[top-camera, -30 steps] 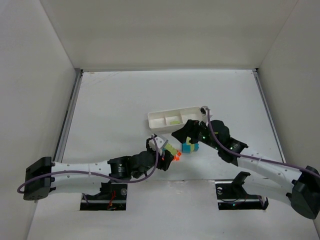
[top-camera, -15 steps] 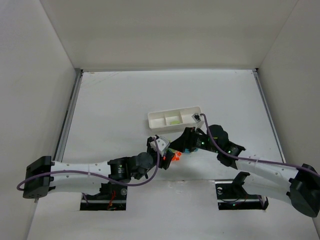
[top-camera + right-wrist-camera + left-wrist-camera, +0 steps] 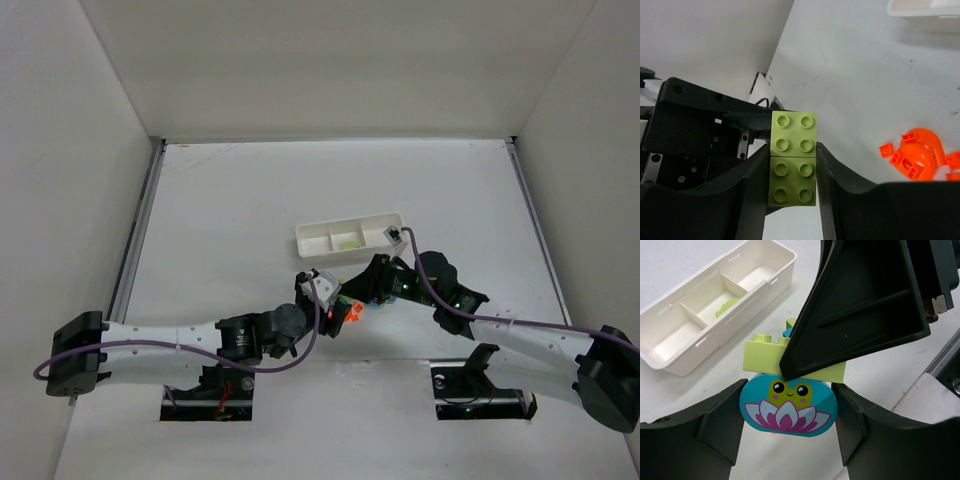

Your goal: Sort the legos into containers by color

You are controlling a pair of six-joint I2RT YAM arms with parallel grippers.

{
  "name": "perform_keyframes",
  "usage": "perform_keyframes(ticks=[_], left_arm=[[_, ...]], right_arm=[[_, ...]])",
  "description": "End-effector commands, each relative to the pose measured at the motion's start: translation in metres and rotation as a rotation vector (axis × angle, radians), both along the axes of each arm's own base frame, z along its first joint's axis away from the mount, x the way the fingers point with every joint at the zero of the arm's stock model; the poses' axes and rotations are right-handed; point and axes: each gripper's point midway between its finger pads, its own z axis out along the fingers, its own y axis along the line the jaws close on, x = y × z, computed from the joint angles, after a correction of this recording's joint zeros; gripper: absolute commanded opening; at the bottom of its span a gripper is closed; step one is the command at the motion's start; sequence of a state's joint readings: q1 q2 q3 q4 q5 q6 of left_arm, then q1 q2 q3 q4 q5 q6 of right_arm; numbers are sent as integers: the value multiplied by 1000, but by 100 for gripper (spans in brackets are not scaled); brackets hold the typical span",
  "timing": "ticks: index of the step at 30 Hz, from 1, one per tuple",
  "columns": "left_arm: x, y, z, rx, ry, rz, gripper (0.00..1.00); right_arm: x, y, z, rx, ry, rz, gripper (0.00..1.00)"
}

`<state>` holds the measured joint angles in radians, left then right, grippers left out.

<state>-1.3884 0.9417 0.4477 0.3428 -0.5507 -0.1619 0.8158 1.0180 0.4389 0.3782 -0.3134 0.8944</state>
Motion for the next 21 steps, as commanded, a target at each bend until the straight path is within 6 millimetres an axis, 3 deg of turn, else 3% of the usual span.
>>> perform_keyframes(ticks=[1,4,6,10,14,17,21], left_arm=[[-2,-13,33,-101,-20,-17,44],[-1,-9,37,-124,-19,-8,73],[-1,-5,43,-162,-14,-2,83],[1,4,58,-294,14,23,89],[9,12,72,-474,75,82,89],[28,25,79,-715,214,220,86],[57,41,64,-980,425,402,82]], right_arm=[[14,-3,25,76,-94,-73,40],[18,-5,26,79,-101,-102,39],[22,-7,25,80,-101,-119,39],[33,-10,29,108,-100,-159,40],[49,-14,34,140,-91,-207,40],[62,-17,40,179,-95,-243,40],[74,-17,49,232,-105,-275,40]])
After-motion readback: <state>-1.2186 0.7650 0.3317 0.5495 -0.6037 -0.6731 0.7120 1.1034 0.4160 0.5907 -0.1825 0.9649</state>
